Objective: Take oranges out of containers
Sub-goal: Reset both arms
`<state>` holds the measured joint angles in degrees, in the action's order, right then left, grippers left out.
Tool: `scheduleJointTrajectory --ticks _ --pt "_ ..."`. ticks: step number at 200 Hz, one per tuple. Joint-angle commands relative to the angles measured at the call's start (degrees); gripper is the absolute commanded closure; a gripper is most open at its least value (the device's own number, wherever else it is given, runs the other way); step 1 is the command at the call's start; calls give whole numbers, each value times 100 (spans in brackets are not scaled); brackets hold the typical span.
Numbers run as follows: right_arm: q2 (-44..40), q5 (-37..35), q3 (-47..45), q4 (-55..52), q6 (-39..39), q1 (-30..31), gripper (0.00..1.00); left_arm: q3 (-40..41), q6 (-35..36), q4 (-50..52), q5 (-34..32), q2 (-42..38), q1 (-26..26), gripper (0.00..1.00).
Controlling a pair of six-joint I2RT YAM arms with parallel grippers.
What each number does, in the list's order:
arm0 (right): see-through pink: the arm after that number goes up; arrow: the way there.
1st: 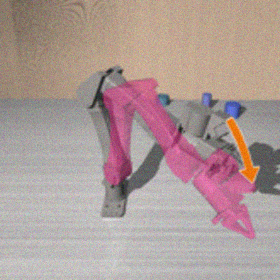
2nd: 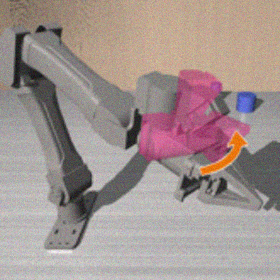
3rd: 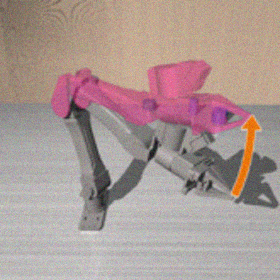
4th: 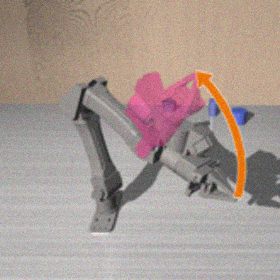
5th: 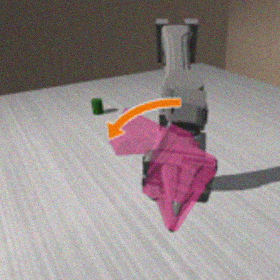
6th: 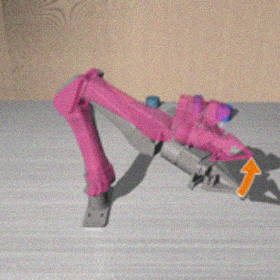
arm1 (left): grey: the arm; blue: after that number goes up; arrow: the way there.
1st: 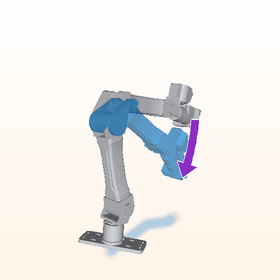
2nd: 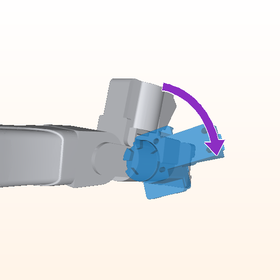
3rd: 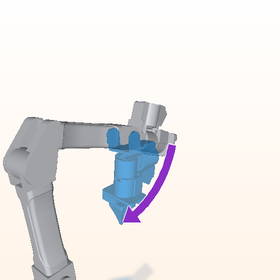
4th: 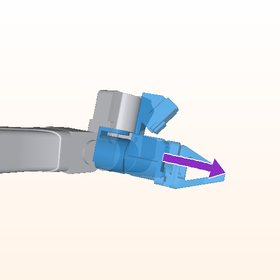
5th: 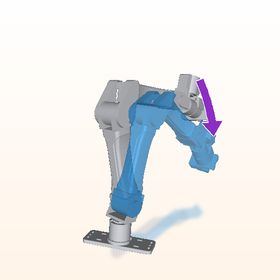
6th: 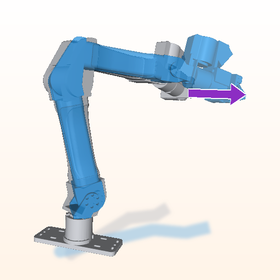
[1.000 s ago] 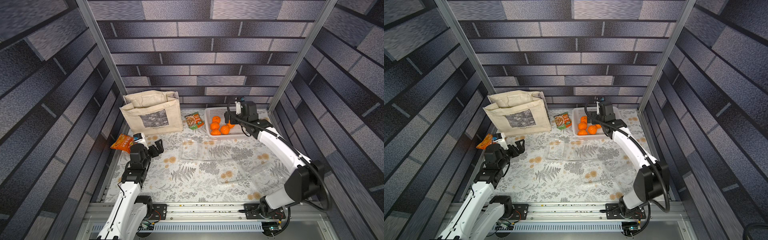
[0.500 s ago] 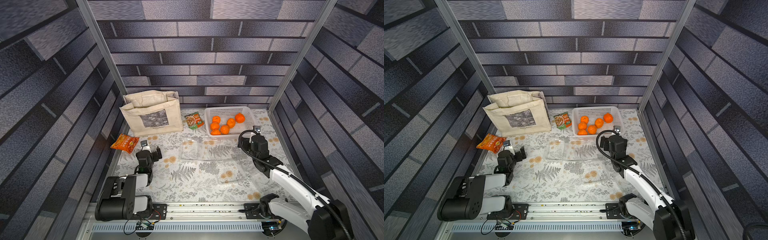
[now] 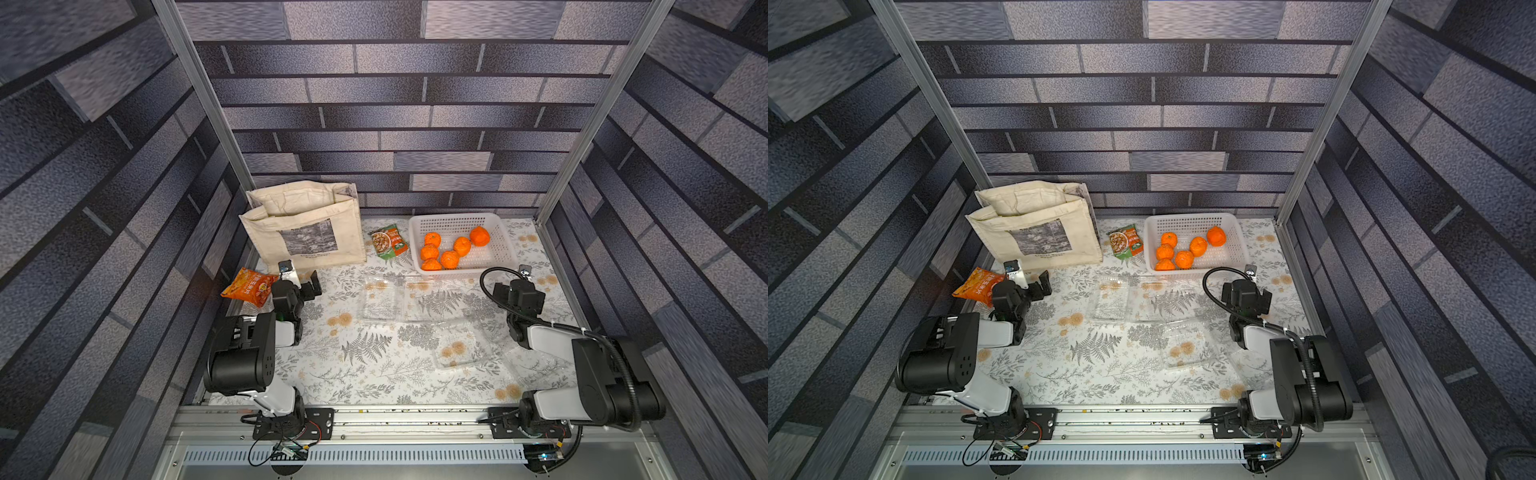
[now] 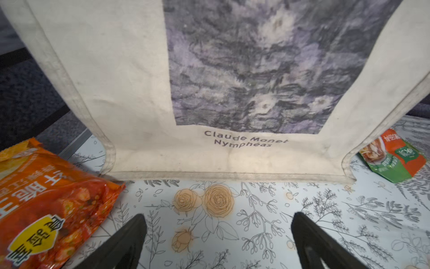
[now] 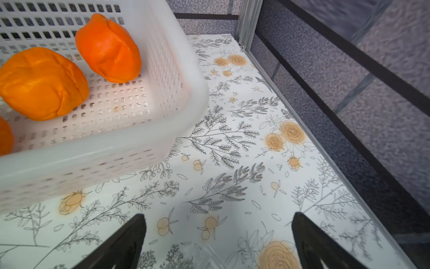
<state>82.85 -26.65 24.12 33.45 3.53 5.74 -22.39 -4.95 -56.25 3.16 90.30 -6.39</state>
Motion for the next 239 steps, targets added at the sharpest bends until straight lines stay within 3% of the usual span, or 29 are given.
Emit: scheduleJointTrajectory --ticks 1,49,65,75,128,239 --pt "229 584 257 491 -116 -66 0 76 103 275 158 -88 -17 0" --pt "236 924 -90 1165 -257 -65 0 269 23 -84 -46 -96 -31 0" --pt "680 1095 -563 2627 -410 -33 0 395 -21 -342 -111 -92 -37 0" --pt "426 1096 -550 2113 -392 -31 0 460 -38 -473 -106 -88 -54 0" --pt "533 932 -468 2163 -335 -34 0 38 -6 310 -40 -65 -51 0" --pt "520 927 -436 2085 -338 -33 0 -55 210 492 95 -66 68 0"
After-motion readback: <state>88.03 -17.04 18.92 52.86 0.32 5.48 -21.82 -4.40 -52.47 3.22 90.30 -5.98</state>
